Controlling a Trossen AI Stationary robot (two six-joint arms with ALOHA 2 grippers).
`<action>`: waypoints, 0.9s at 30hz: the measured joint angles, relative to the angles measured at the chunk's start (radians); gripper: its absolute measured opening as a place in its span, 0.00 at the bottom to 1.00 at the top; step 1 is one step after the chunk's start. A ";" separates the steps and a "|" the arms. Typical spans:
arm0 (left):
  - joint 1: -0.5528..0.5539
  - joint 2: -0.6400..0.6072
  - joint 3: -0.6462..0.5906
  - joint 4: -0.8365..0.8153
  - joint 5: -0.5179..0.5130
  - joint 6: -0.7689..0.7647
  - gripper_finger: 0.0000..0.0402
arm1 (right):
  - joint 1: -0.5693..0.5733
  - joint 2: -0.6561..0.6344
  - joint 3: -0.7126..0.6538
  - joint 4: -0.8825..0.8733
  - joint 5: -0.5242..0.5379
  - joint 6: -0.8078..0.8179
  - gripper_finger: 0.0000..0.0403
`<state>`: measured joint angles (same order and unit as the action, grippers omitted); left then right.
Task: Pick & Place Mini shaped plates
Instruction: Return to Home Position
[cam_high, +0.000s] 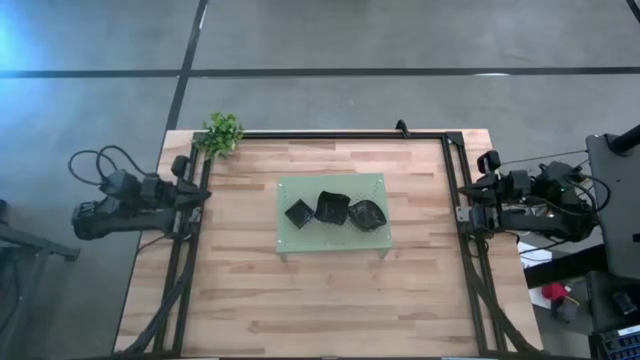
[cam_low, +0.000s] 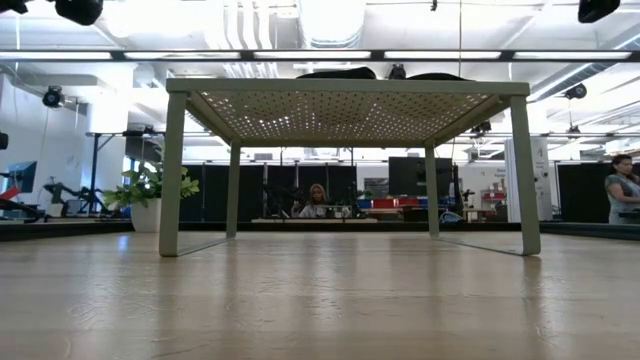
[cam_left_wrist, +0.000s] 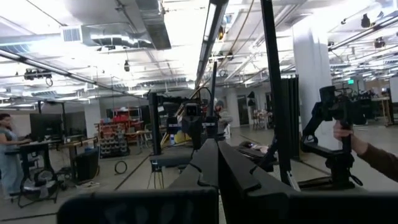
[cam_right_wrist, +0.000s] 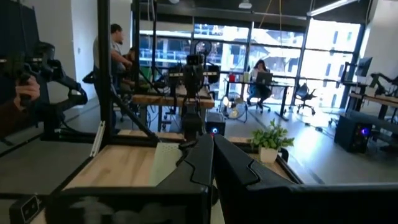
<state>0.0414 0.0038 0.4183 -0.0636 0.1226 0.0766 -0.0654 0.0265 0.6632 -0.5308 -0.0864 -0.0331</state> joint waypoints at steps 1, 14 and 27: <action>0.000 0.000 0.000 -0.001 0.000 0.000 0.00 | 0.000 -0.001 -0.008 0.012 0.000 0.000 0.02; 0.000 0.000 -0.133 0.068 -0.003 0.072 0.00 | 0.000 -0.021 -0.158 0.127 0.001 -0.004 0.02; 0.001 -0.002 -0.319 0.223 -0.021 0.080 0.00 | 0.000 -0.017 -0.454 0.396 0.002 -0.004 0.02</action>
<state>0.0422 0.0021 0.0991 0.1592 0.1020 0.1562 -0.0656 0.0092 0.2093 -0.1347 -0.0849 -0.0373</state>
